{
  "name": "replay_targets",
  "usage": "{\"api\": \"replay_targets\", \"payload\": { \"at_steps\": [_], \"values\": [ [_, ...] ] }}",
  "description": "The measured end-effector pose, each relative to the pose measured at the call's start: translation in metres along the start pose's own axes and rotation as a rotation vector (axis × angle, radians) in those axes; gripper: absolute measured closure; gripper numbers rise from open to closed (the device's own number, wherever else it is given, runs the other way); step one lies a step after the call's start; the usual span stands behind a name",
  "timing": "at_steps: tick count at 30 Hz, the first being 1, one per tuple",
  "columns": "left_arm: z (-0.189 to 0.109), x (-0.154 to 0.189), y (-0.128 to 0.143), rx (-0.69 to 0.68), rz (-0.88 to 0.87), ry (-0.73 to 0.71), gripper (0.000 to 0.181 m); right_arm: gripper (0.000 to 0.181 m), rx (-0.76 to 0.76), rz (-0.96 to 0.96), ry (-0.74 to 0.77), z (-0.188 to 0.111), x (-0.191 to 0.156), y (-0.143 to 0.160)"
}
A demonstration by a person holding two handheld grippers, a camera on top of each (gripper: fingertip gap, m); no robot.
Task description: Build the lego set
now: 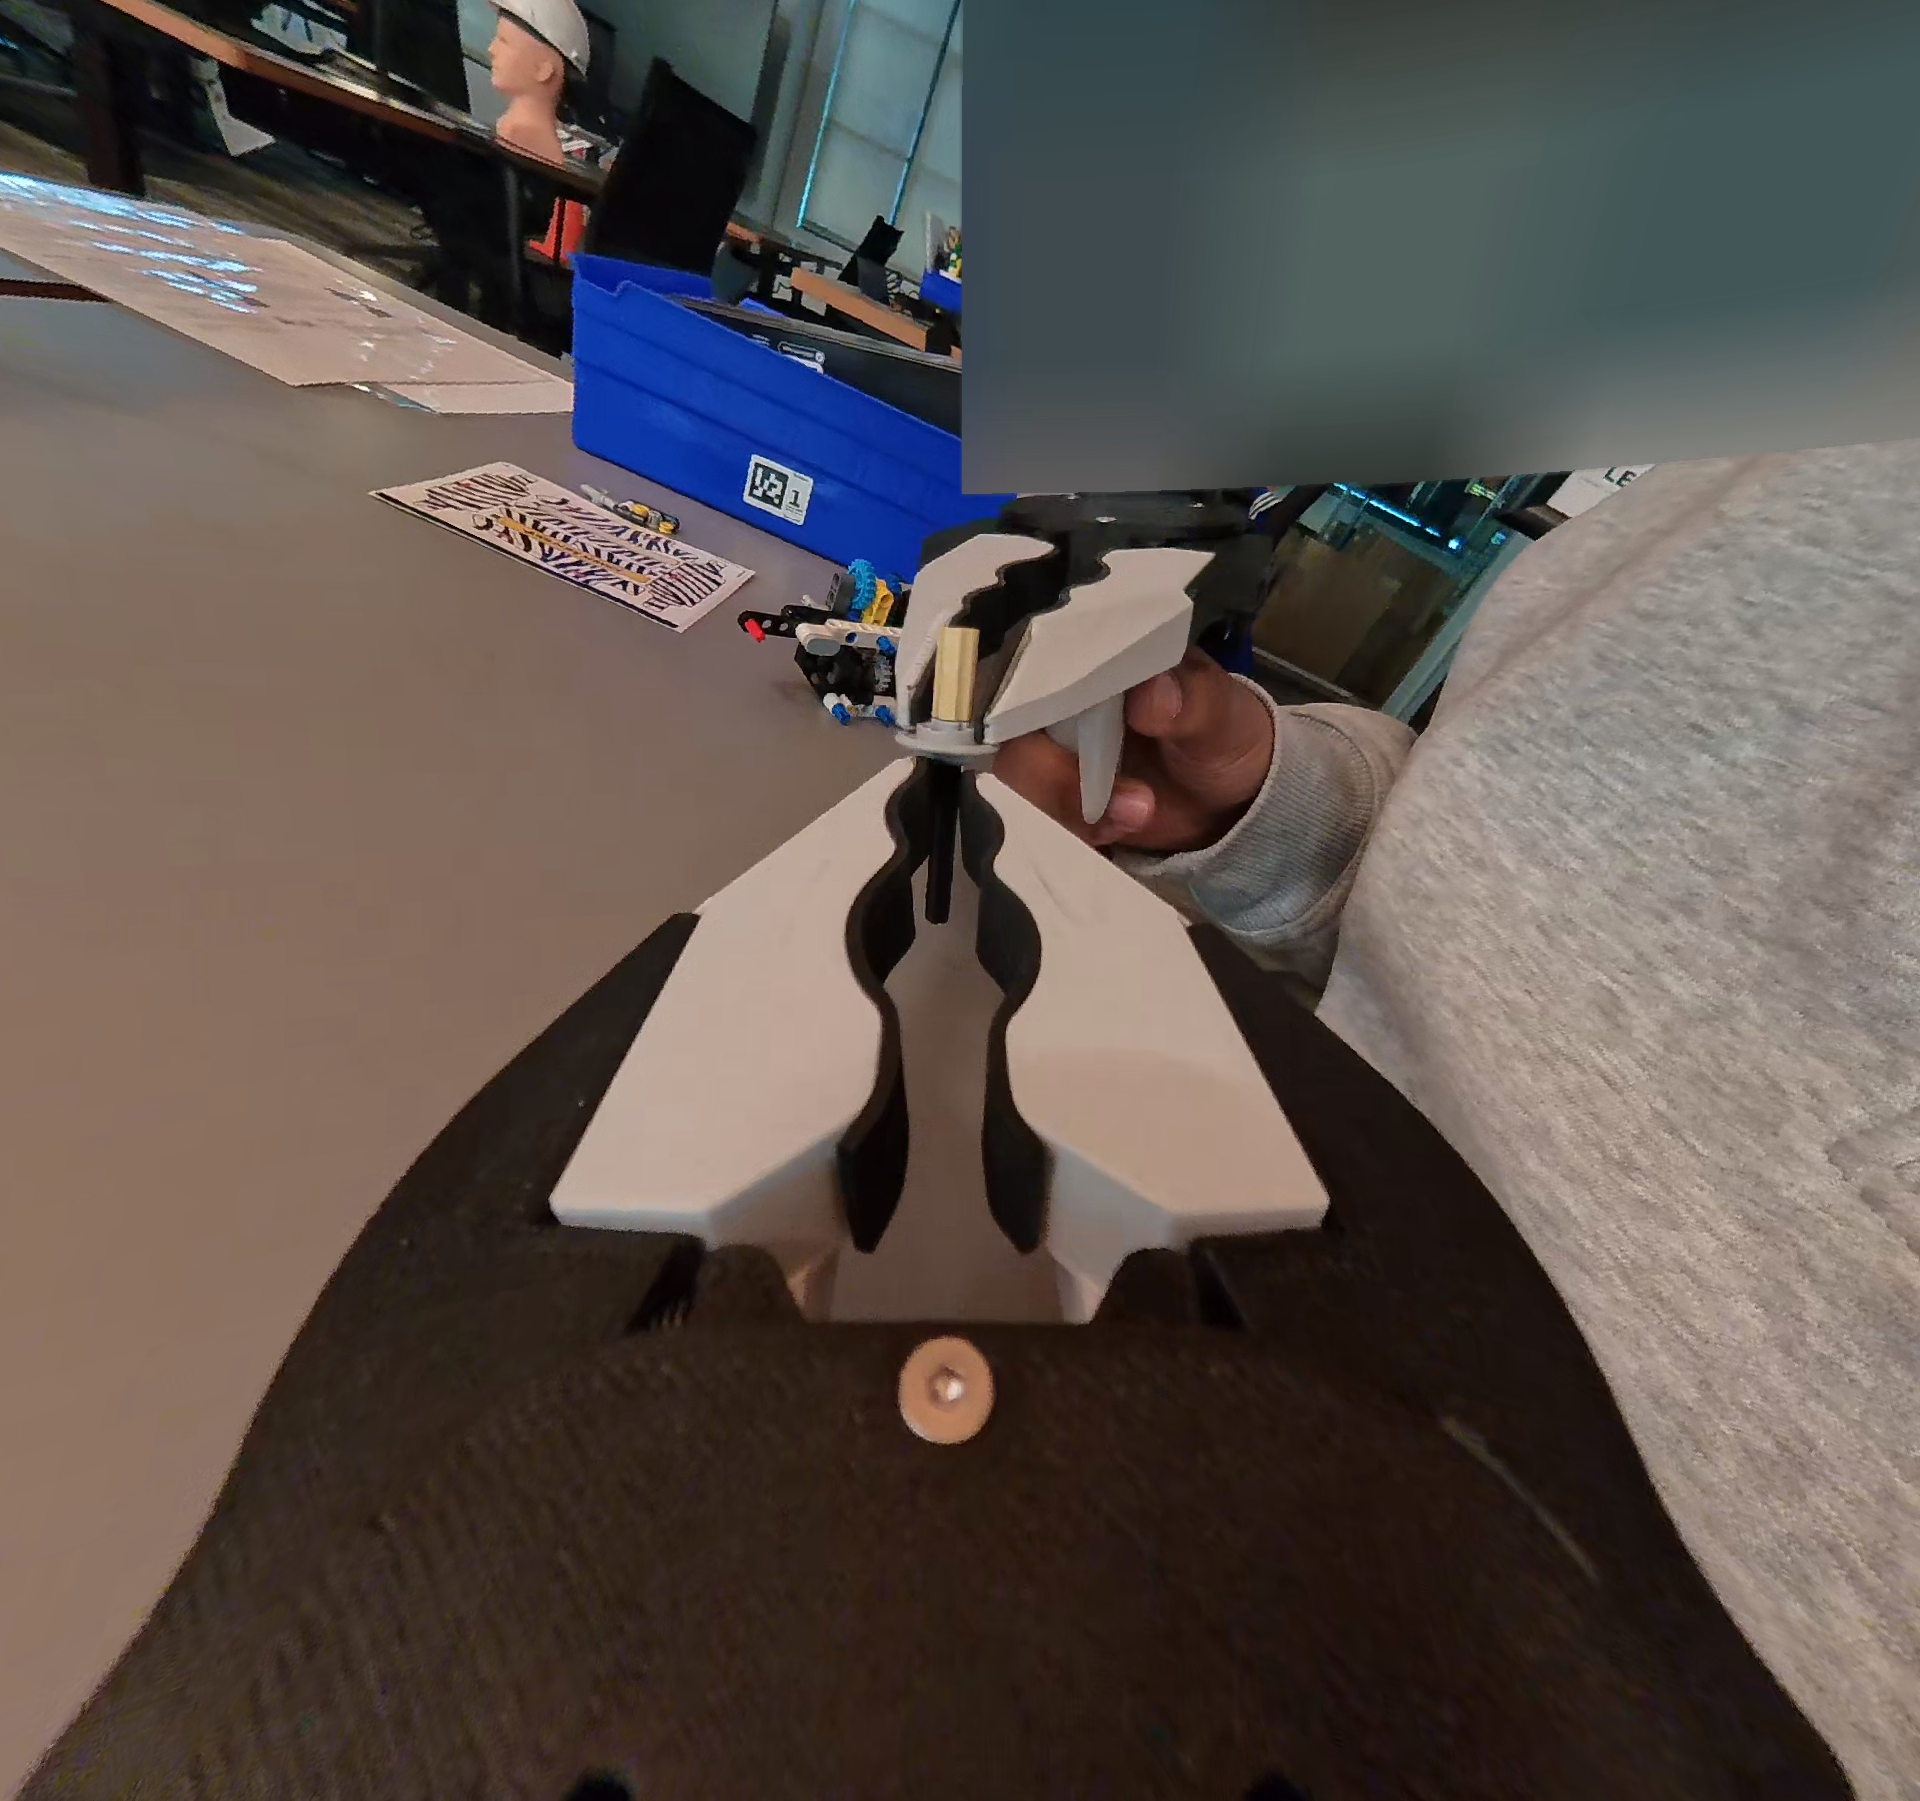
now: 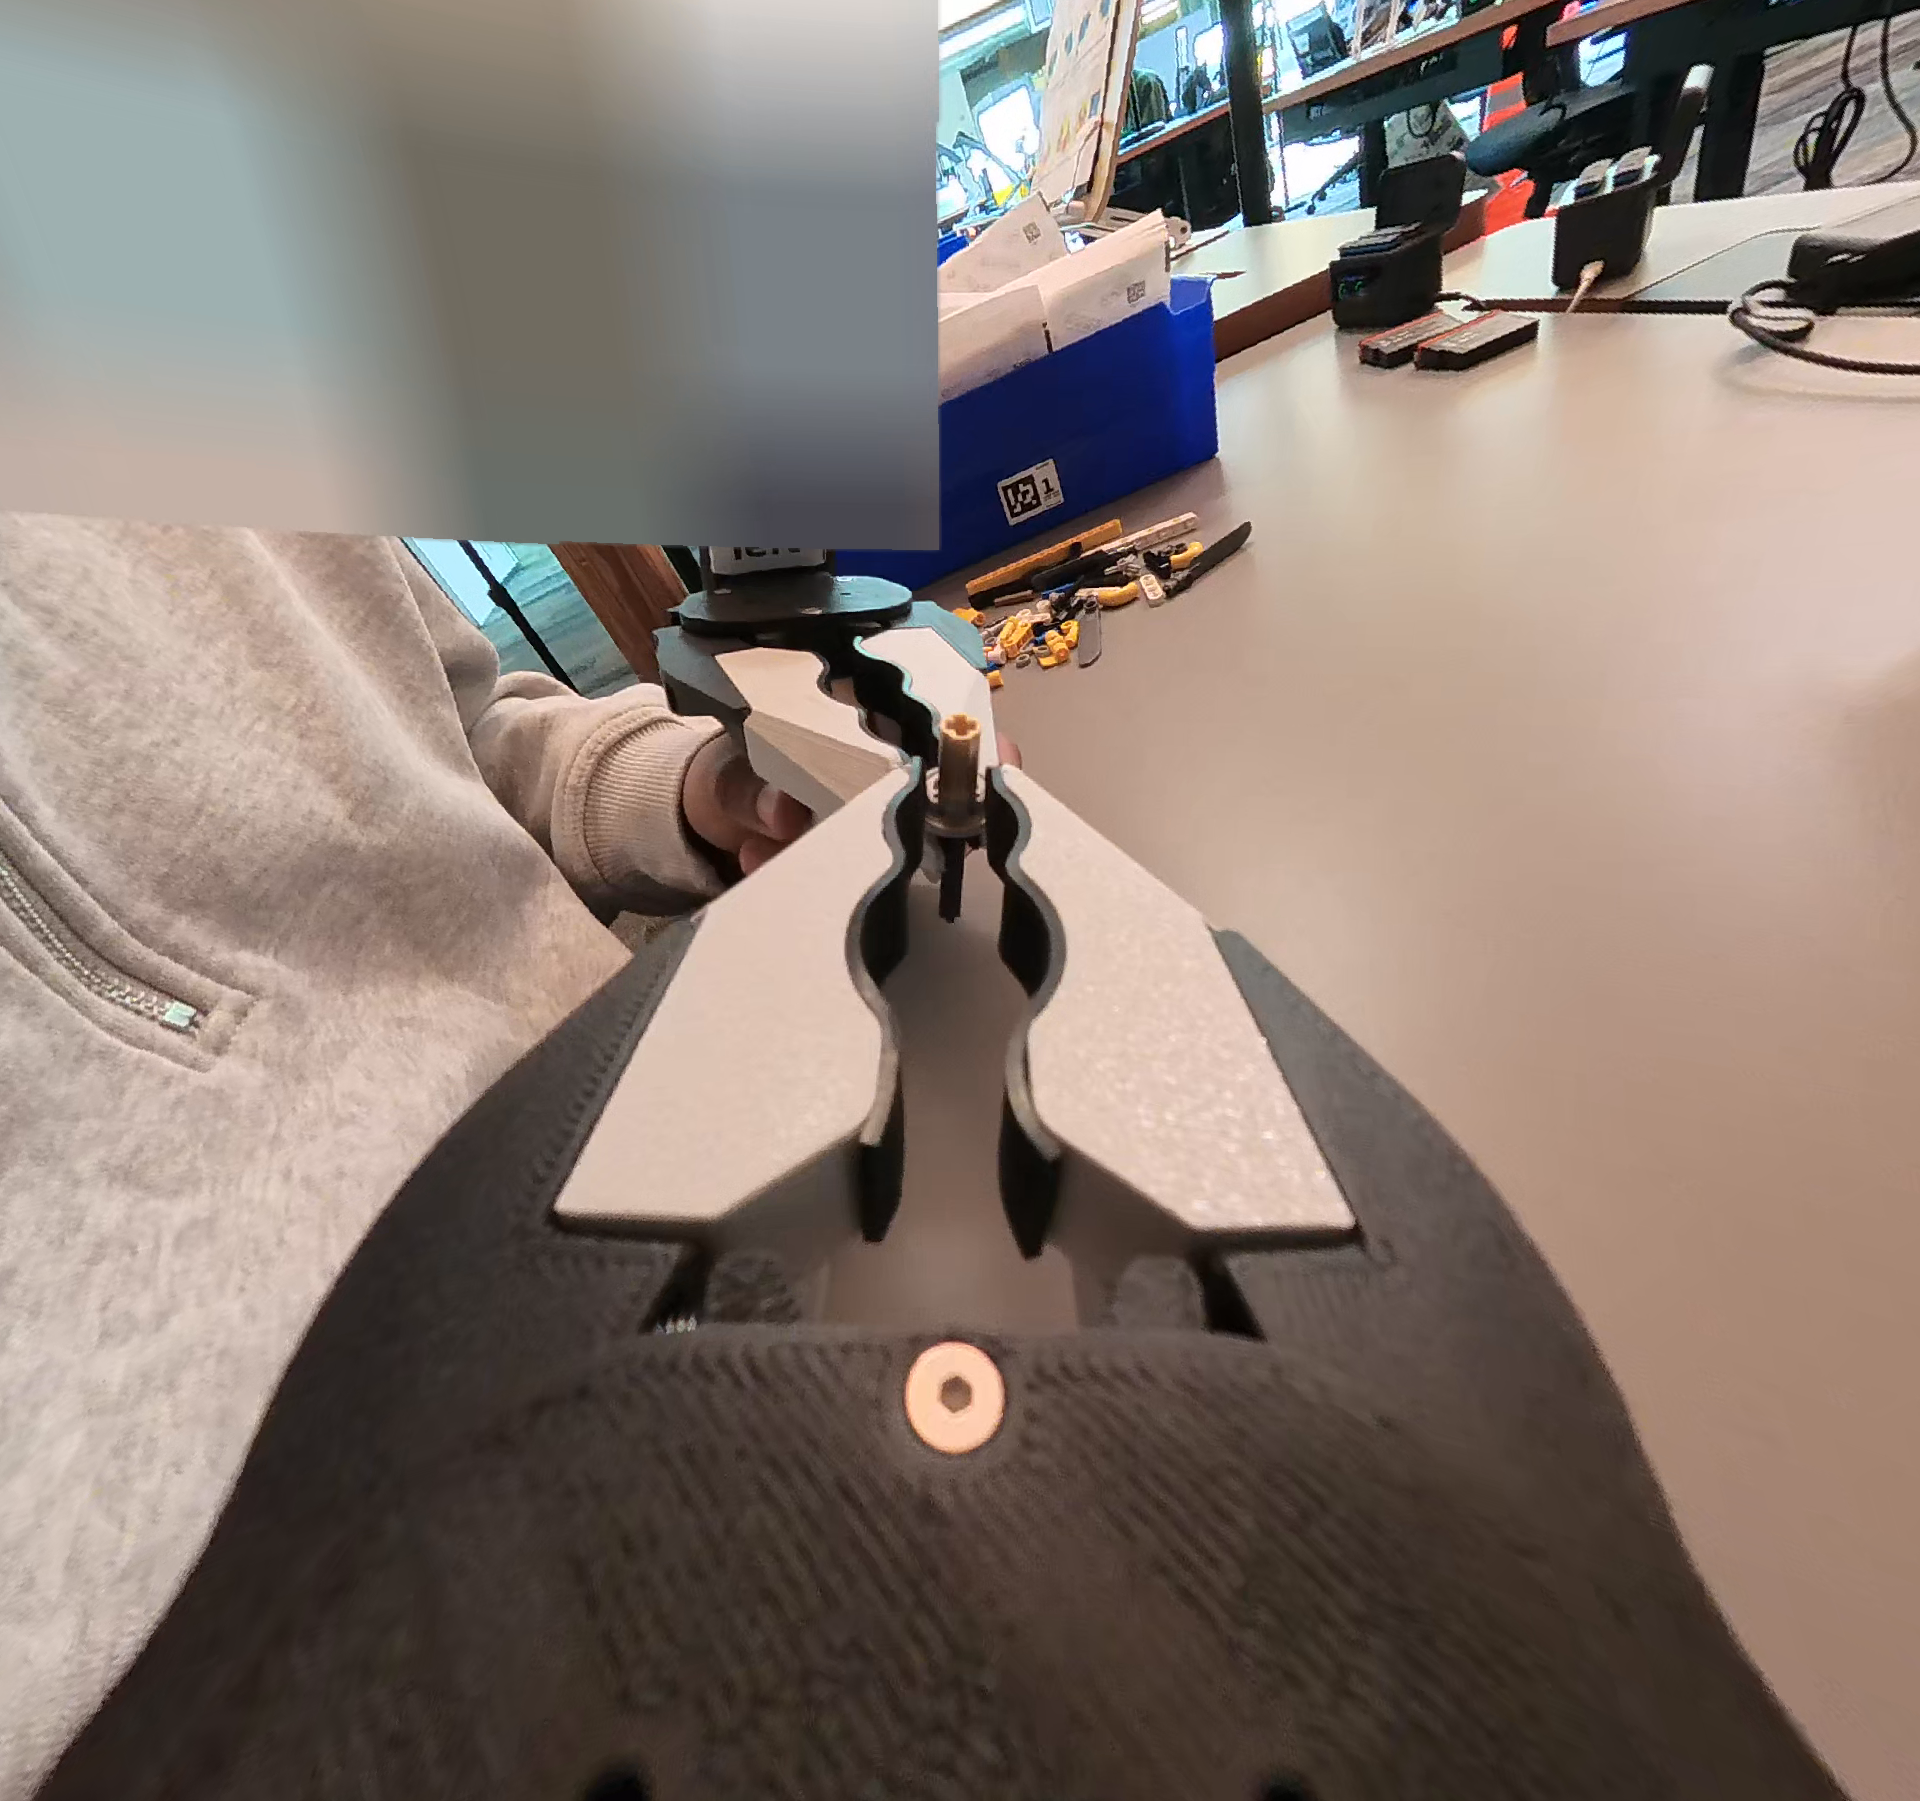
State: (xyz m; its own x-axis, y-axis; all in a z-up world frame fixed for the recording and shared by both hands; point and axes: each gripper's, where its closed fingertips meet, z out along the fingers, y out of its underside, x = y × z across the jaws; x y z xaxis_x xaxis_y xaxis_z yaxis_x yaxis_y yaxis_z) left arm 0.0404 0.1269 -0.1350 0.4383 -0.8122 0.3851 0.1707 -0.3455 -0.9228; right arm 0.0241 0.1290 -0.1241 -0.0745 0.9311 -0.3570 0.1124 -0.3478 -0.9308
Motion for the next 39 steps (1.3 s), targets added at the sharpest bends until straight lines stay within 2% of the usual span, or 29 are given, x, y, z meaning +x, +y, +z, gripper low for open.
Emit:
{"api": "replay_targets", "payload": {
  "at_steps": [2,5,8,14,17,20,25,29,33,36,39],
  "values": [
    [0.0,0.0,0.0,0.001,-0.011,-0.001,0.181,0.172,-0.003,-0.015,0.006,0.0,0.0,0.0],
    [0.0,-0.004,0.001,-0.008,-0.038,-0.01,0.16,0.172,0.025,-0.031,0.022,-0.003,0.002,-0.005],
    [-0.006,-0.013,-0.003,0.007,-0.079,-0.06,0.152,0.173,0.066,-0.033,0.081,-0.012,0.013,-0.012],
    [-0.047,-0.036,-0.001,0.035,-0.161,-0.236,0.155,0.174,0.057,-0.023,0.264,-0.021,0.04,-0.003],
    [-0.063,-0.043,0.004,0.048,-0.238,-0.269,0.159,0.174,0.013,-0.014,0.326,-0.012,0.047,0.011],
    [-0.066,-0.044,0.006,0.022,-0.281,-0.243,0.159,0.176,-0.062,-0.021,0.335,0.002,0.046,0.025],
    [-0.063,-0.039,0.011,0.013,-0.352,-0.176,0.159,0.175,-0.185,-0.084,0.293,0.016,0.043,0.037],
    [-0.058,-0.032,0.014,-0.001,-0.367,-0.139,0.158,0.175,-0.187,-0.083,0.252,0.019,0.043,0.034],
    [-0.048,-0.025,0.013,0.007,-0.374,-0.097,0.16,0.176,-0.071,0.017,0.112,0.023,0.026,0.016],
    [-0.036,-0.011,0.01,0.019,-0.402,-0.012,0.16,0.176,0.059,0.17,-0.013,0.024,0.011,-0.002],
    [-0.026,0.003,0.005,0.047,-0.419,0.056,0.16,0.177,0.123,0.252,-0.089,0.025,-0.002,-0.006]
  ]
}}
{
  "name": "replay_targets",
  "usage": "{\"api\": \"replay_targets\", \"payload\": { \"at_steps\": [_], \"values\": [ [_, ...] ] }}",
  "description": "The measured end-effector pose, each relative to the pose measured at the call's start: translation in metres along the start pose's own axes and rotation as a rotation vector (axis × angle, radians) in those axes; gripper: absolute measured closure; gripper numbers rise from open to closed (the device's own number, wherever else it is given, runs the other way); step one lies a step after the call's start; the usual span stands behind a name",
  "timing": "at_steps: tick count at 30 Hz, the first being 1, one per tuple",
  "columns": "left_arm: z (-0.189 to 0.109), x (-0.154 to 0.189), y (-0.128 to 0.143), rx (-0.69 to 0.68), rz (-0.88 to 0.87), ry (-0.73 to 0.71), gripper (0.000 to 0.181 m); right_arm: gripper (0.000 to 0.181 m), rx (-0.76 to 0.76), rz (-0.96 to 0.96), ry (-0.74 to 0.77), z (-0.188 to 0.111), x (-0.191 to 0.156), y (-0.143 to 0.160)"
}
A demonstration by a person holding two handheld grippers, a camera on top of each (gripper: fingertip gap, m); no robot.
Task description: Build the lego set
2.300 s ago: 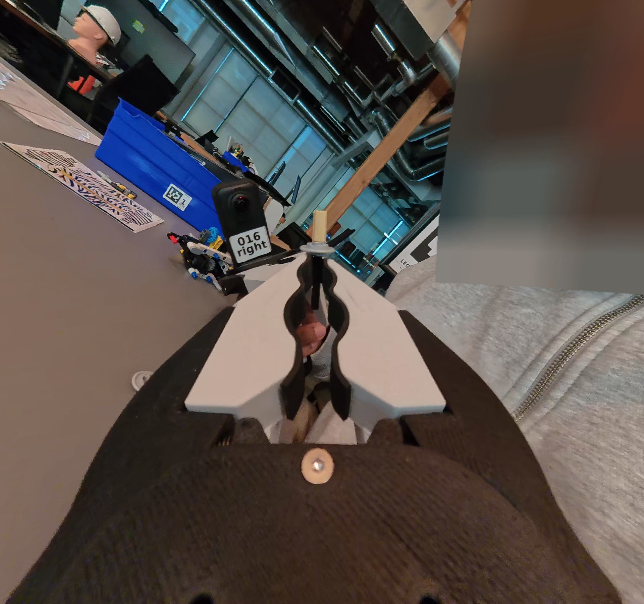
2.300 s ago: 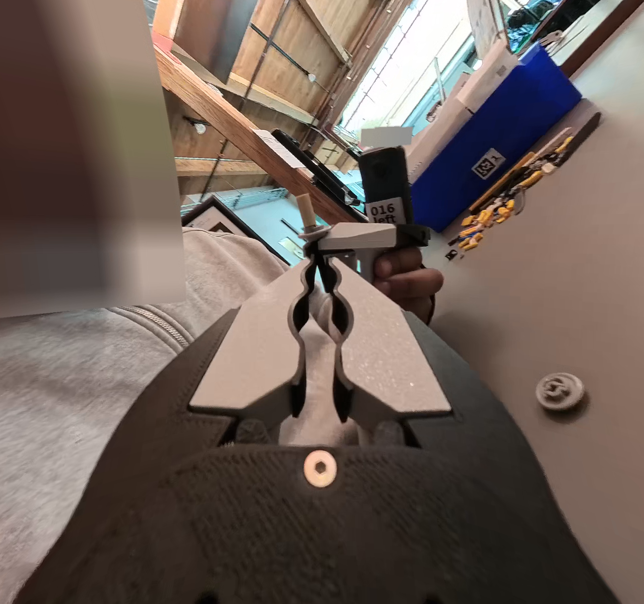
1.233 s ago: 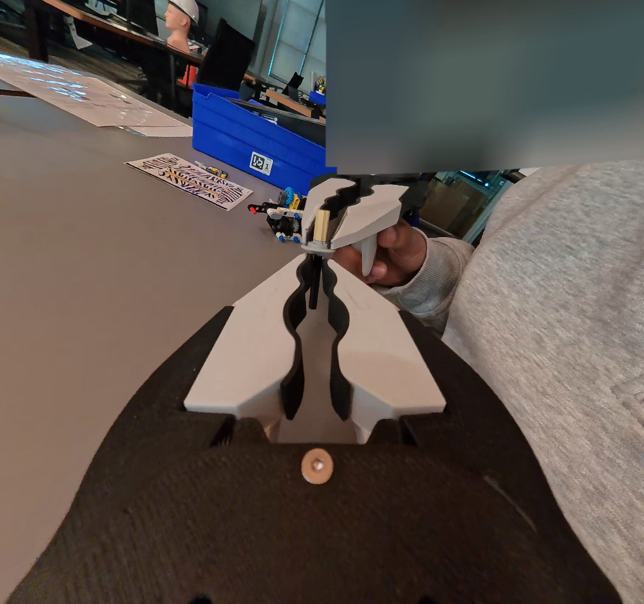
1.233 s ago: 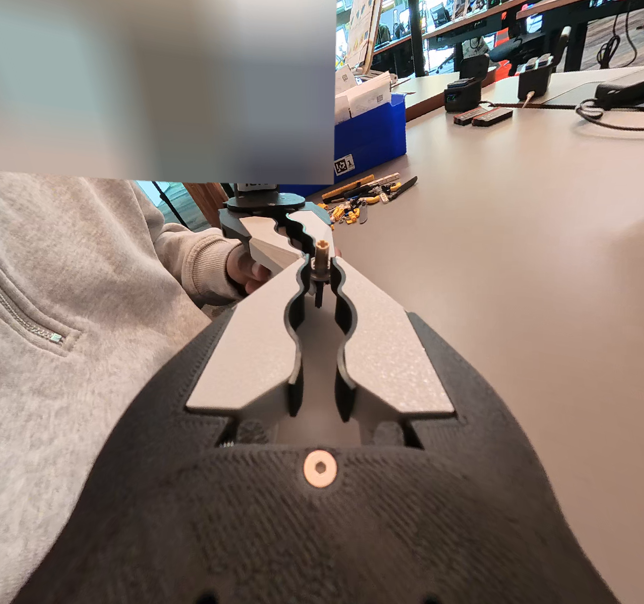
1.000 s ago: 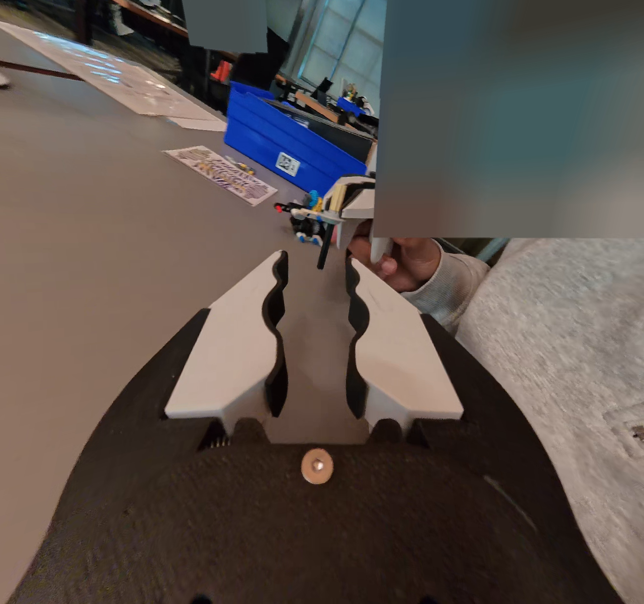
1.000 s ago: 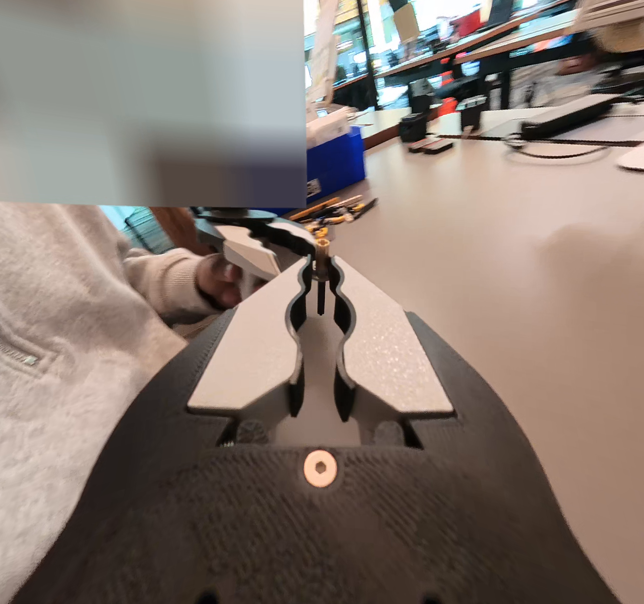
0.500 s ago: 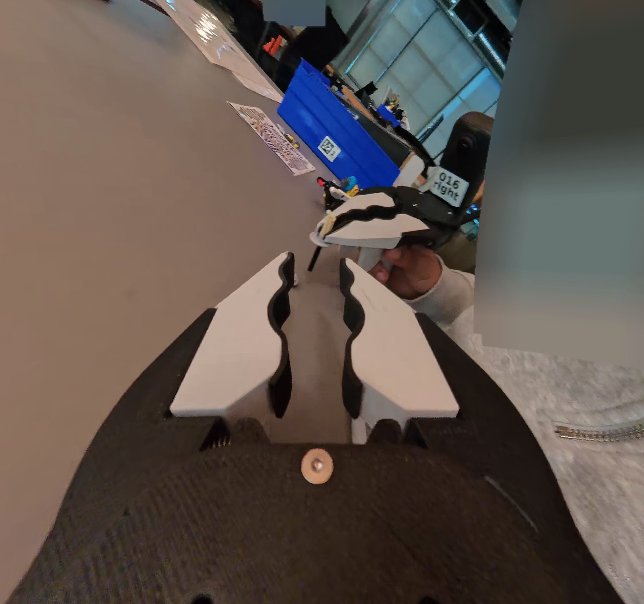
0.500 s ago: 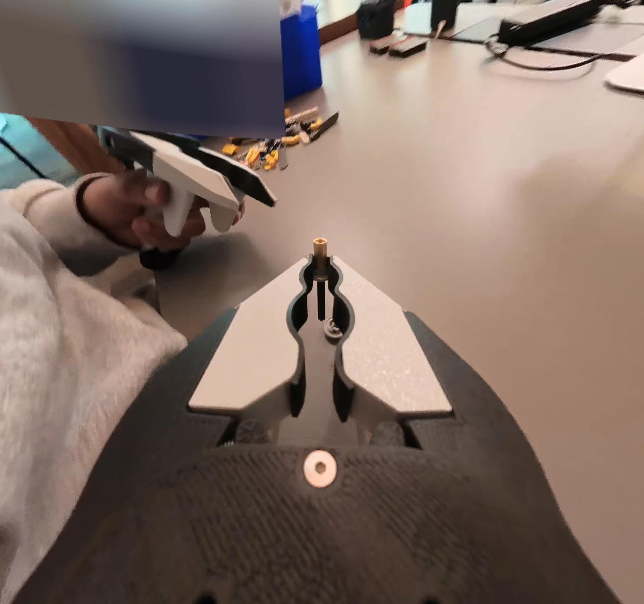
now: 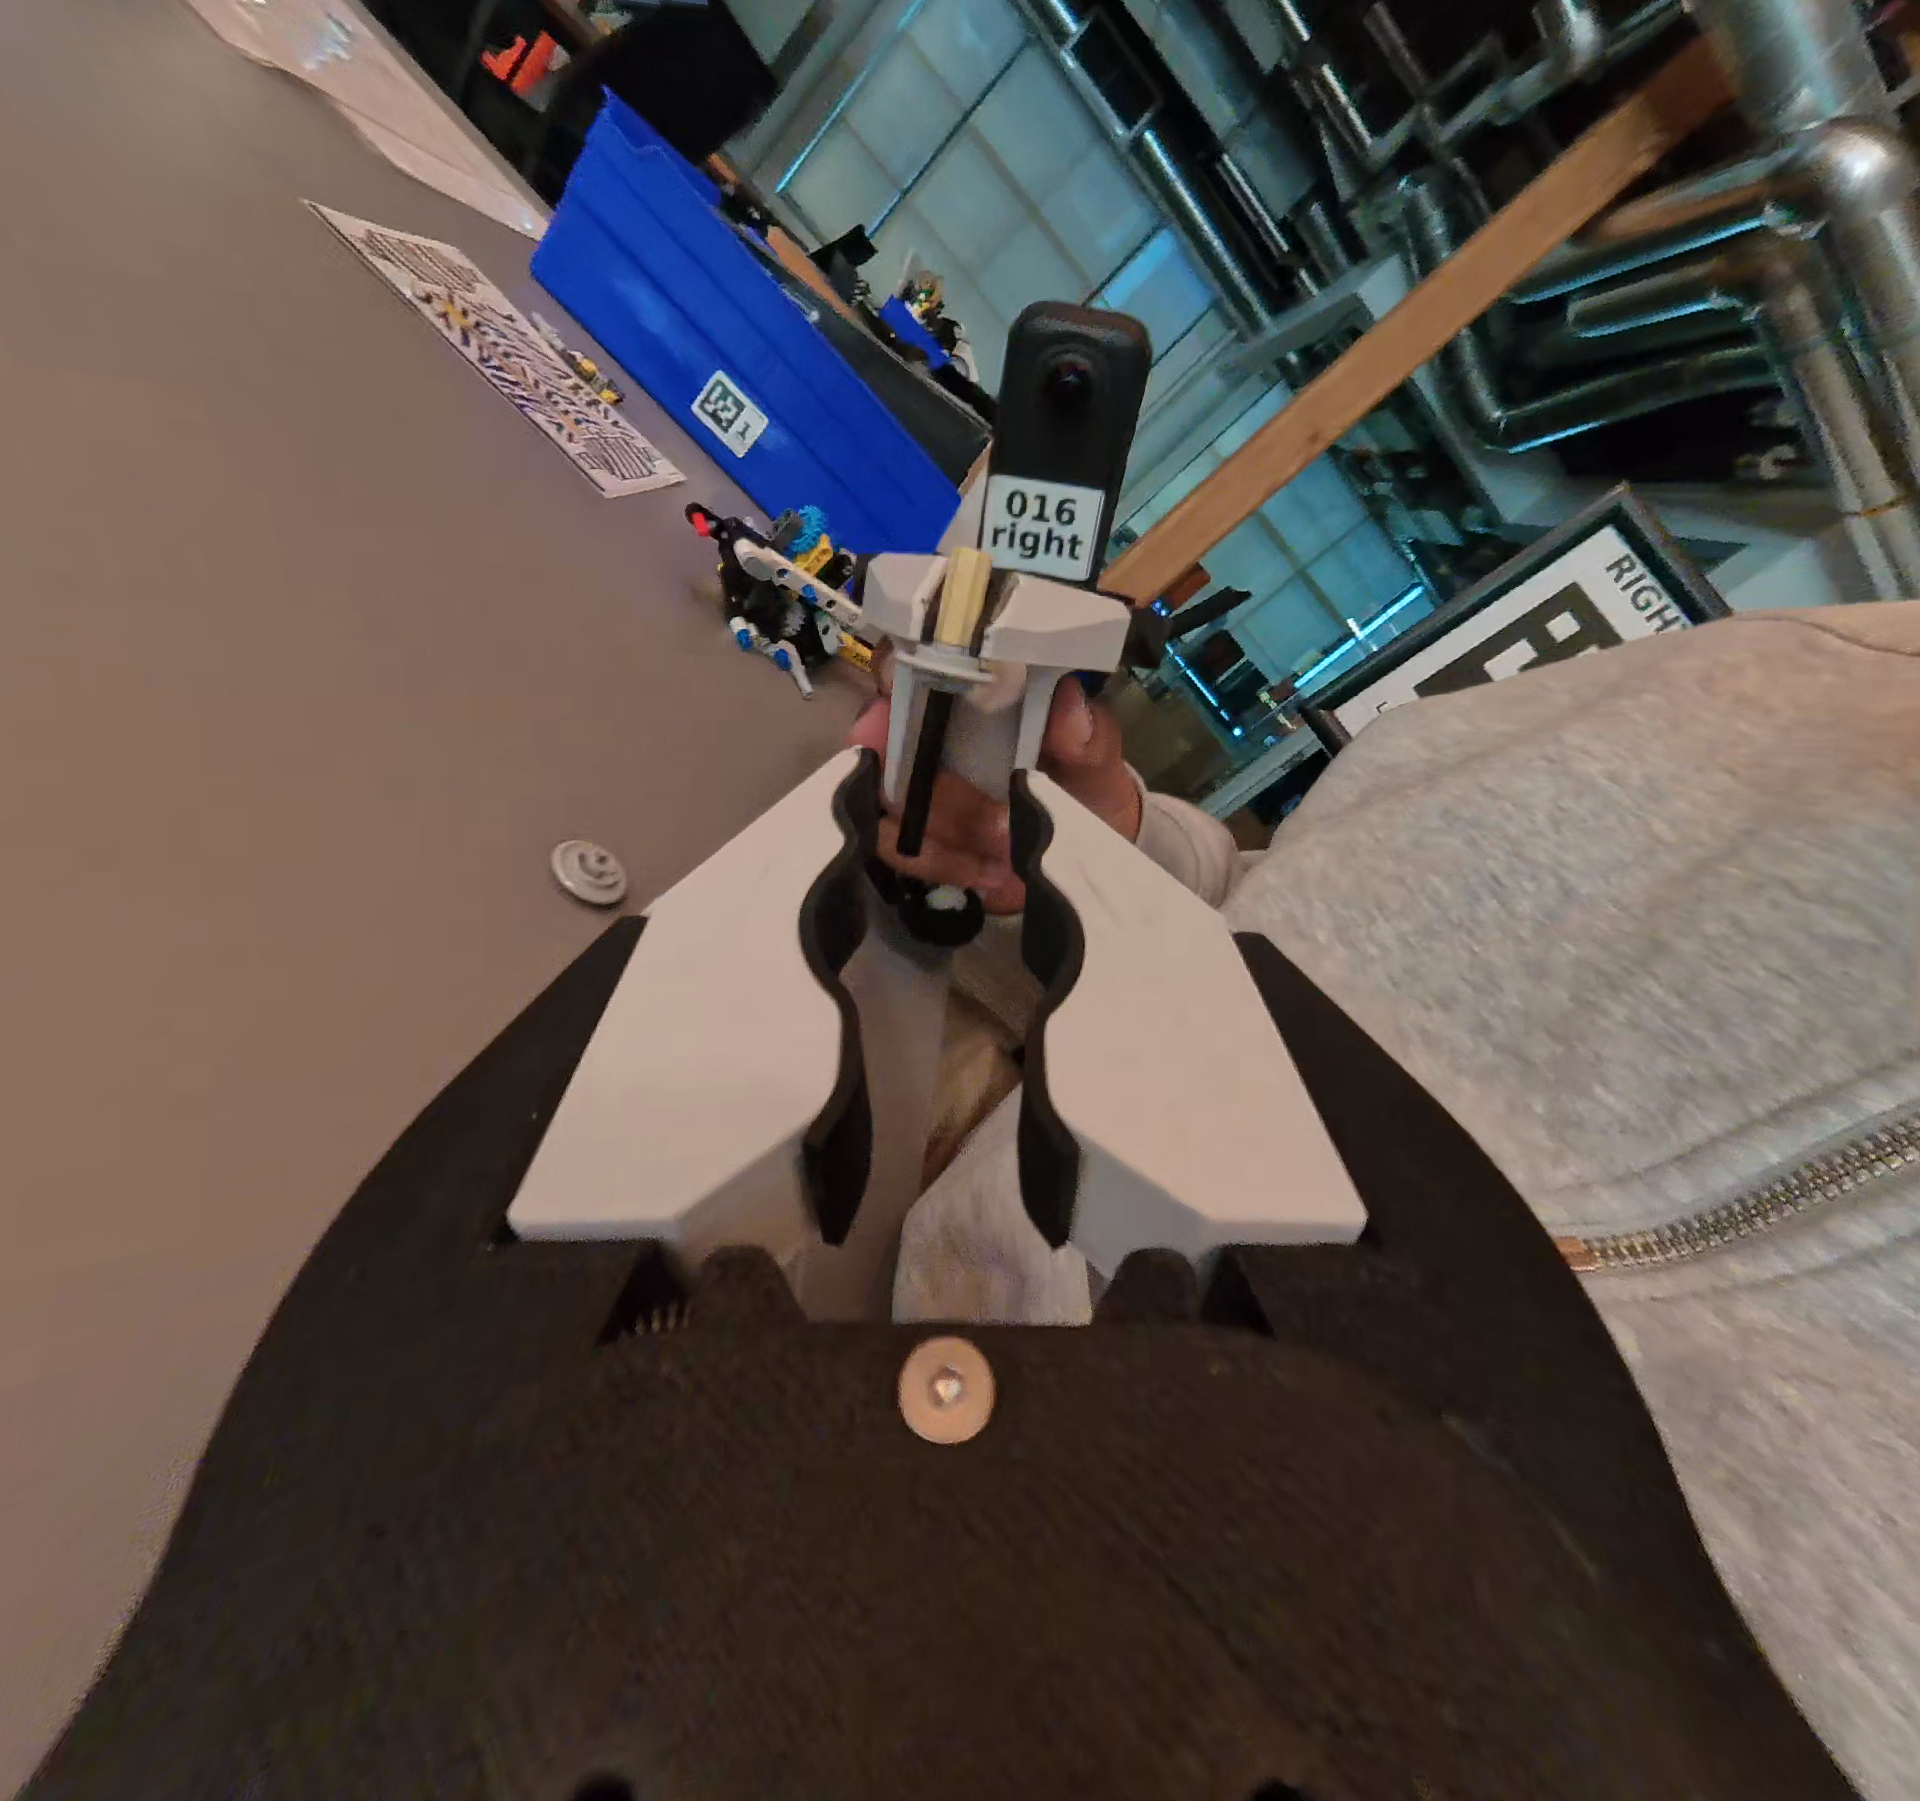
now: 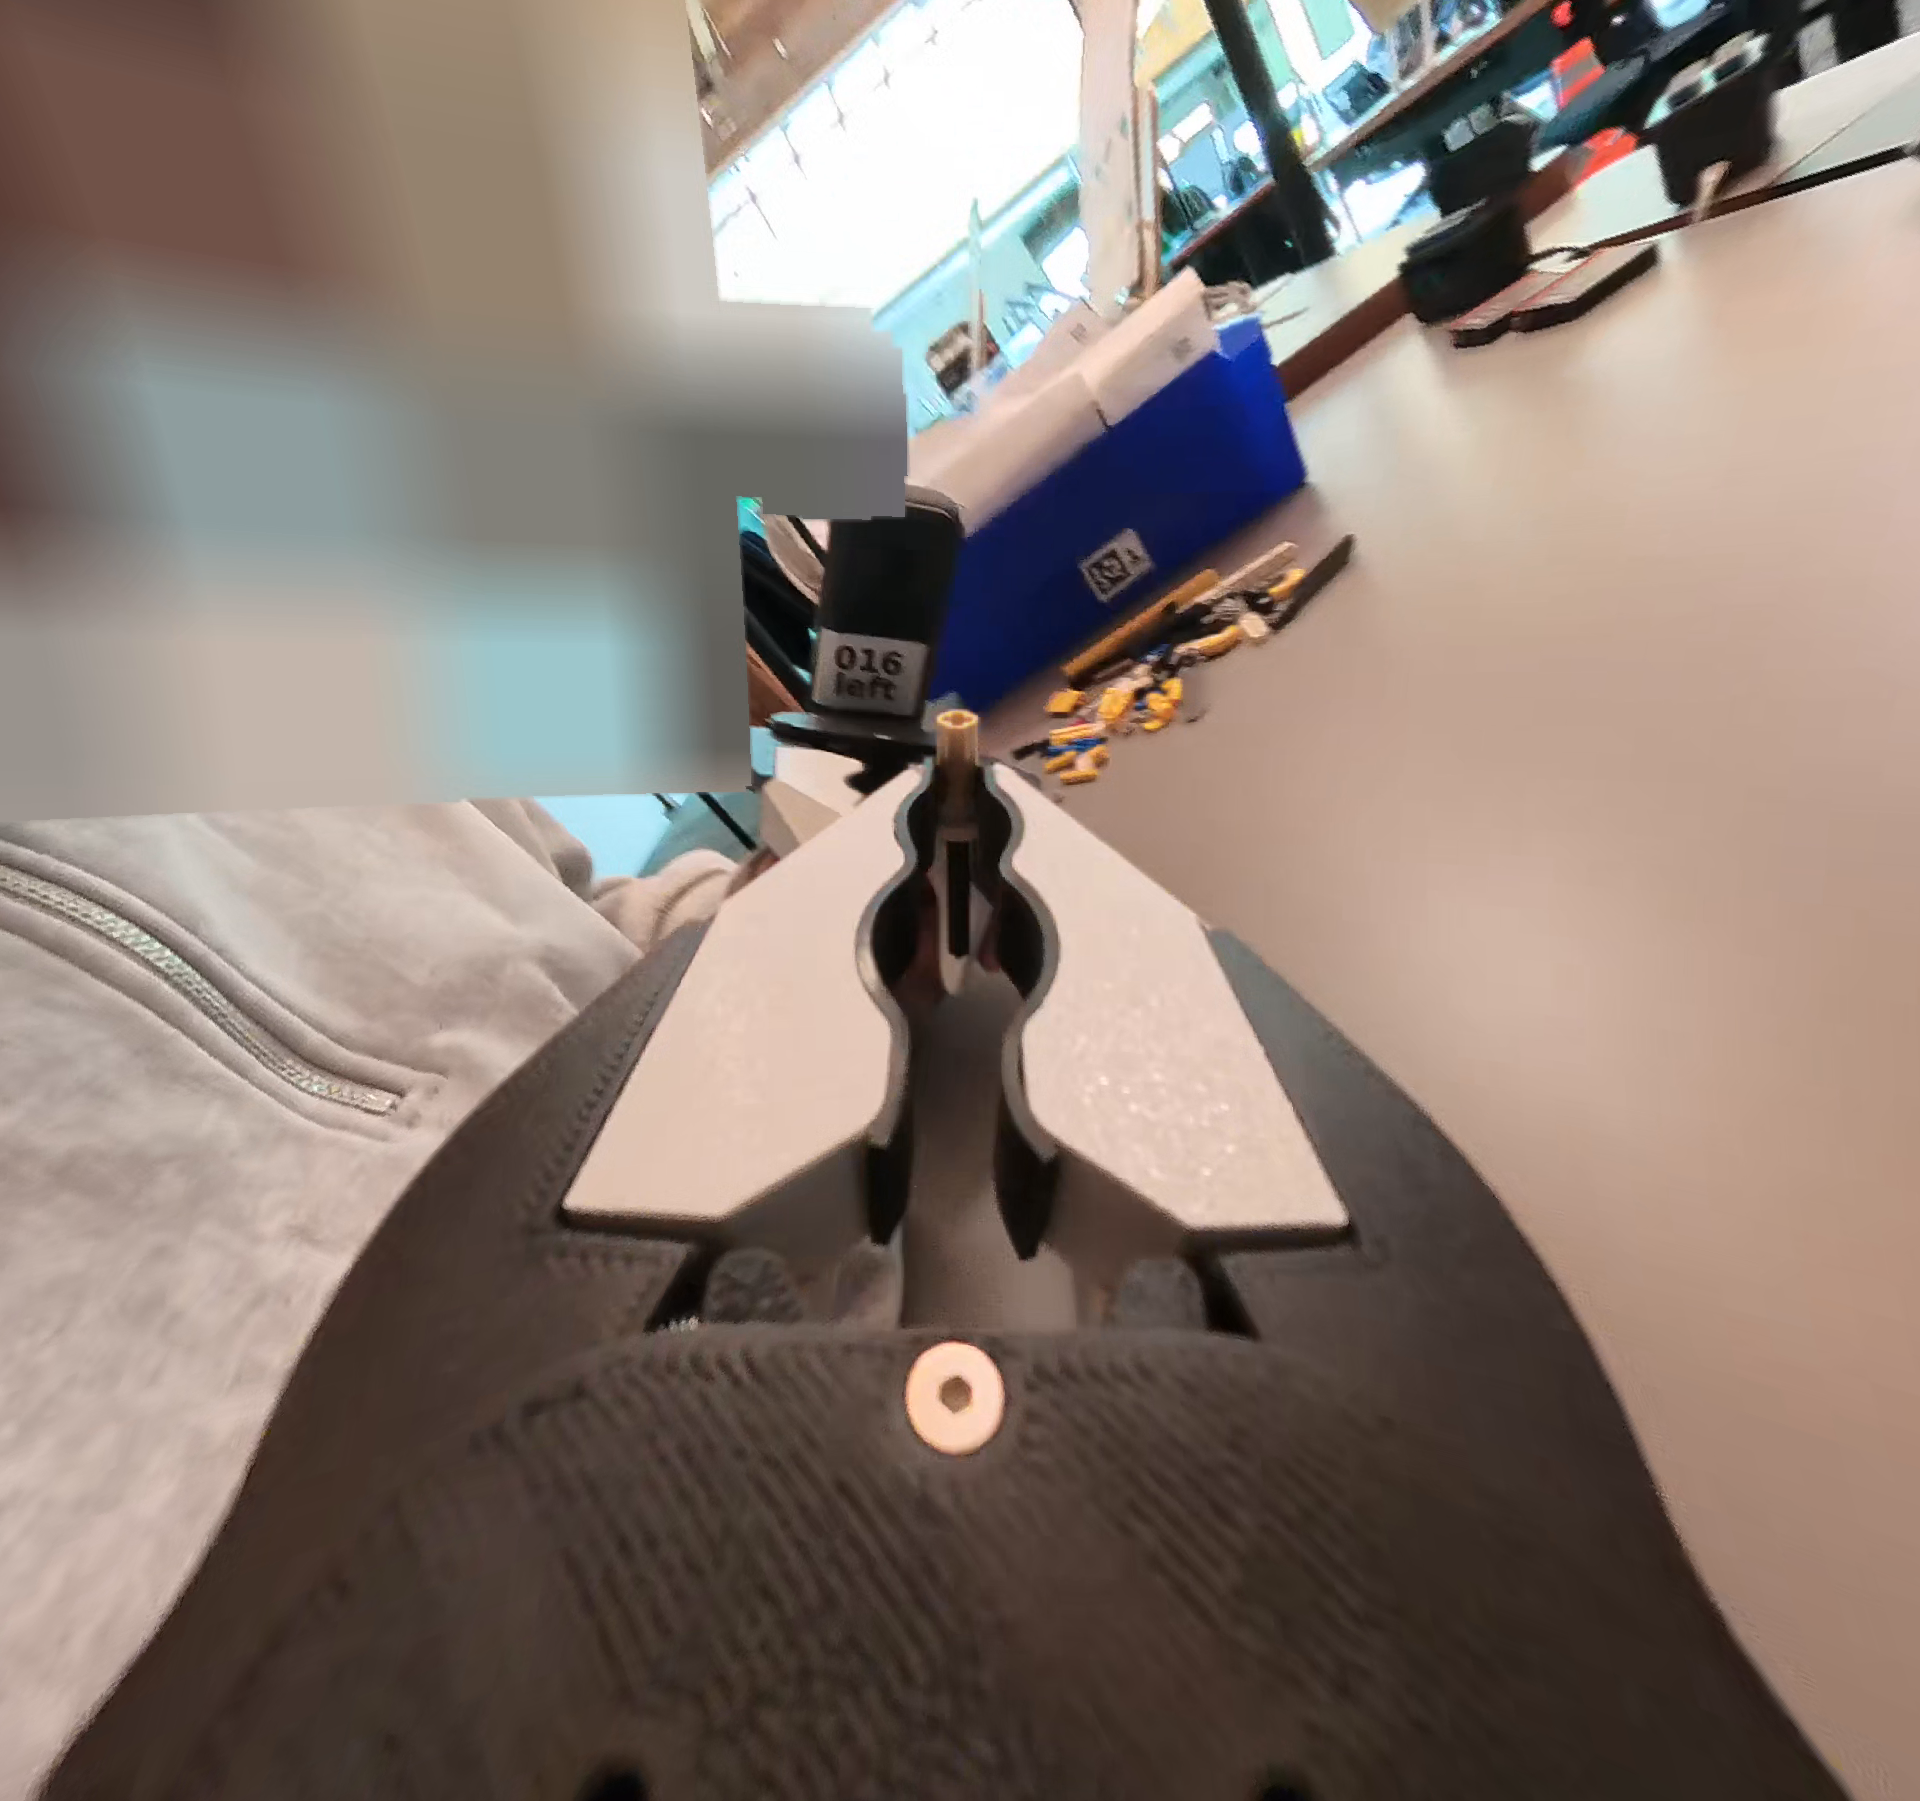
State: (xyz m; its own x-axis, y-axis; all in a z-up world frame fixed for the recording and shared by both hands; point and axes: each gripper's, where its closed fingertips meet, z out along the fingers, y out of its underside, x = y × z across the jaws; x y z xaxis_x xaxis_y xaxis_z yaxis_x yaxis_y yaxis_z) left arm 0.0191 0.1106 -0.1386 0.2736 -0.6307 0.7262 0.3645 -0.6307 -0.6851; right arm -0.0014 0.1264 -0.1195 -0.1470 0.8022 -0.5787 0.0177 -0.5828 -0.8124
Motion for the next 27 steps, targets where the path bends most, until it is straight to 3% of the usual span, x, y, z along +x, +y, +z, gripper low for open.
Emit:
{"api": "replay_targets", "payload": {
  "at_steps": [4,7,9,12,20,27],
  "values": [
    [0.005,0.005,0.004,0.012,0.021,0.003,0.181,0.176,0.03,0.04,-0.028,-0.002,-0.009,0.005],
    [0.004,0.007,0.009,-0.006,0.074,-0.012,0.181,0.176,0.027,0.058,-0.019,-0.004,-0.011,0.008],
    [0.003,0.007,0.011,-0.02,0.111,-0.037,0.181,0.162,0.037,0.071,-0.015,-0.008,-0.012,0.004],
    [0.002,0.005,0.014,-0.044,0.157,-0.066,0.181,0.164,0.048,0.12,-0.025,-0.013,-0.013,-0.004],
    [-0.001,-0.001,0.023,-0.124,0.256,-0.148,0.181,0.166,-0.181,0.072,0.043,-0.008,-0.012,0.016],
    [-0.002,-0.001,0.026,-0.151,0.292,-0.157,0.181,0.175,-0.29,0.02,0.067,-0.008,-0.011,0.024]
  ]
}}
